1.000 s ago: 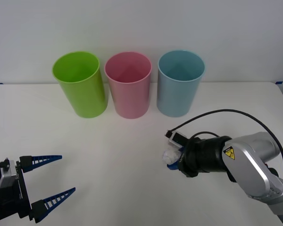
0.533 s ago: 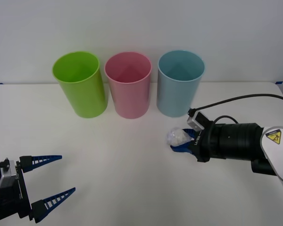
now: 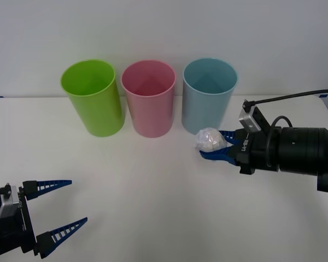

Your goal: Put cans in the blue bin and PET bottles in the pink bin and trash in the green bin.

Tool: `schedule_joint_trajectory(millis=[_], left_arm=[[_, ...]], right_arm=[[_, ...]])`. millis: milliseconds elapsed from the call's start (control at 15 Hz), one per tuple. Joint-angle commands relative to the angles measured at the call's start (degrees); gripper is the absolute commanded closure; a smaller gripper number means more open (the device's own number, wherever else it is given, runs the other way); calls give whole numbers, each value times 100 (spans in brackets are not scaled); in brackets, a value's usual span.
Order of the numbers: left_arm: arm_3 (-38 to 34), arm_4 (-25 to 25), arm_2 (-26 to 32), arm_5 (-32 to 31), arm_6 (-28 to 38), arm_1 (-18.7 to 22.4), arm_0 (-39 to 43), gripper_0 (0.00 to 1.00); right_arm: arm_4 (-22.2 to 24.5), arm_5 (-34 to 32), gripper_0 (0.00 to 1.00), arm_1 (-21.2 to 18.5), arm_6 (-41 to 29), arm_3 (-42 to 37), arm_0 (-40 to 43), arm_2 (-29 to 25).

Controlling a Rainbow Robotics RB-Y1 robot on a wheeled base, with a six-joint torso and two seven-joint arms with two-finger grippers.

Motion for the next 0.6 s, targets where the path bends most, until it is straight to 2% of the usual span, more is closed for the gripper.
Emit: schedule_joint_trajectory(millis=[67, 200, 400, 600], left_arm=[[0, 0, 0, 0, 0, 0, 0, 0], [0, 0, 0, 0, 0, 0, 0, 0], [0, 0, 0, 0, 0, 0, 0, 0], [0, 0, 0, 0, 0, 0, 0, 0]], right_arm=[[-1, -1, 100, 414, -64, -115, -318, -27], [25, -1, 100, 598, -187, -115, -608, 34], [69, 7, 100, 624, -872, -115, -1179, 175], [552, 16, 100, 827, -1461, -115, -1715, 298]])
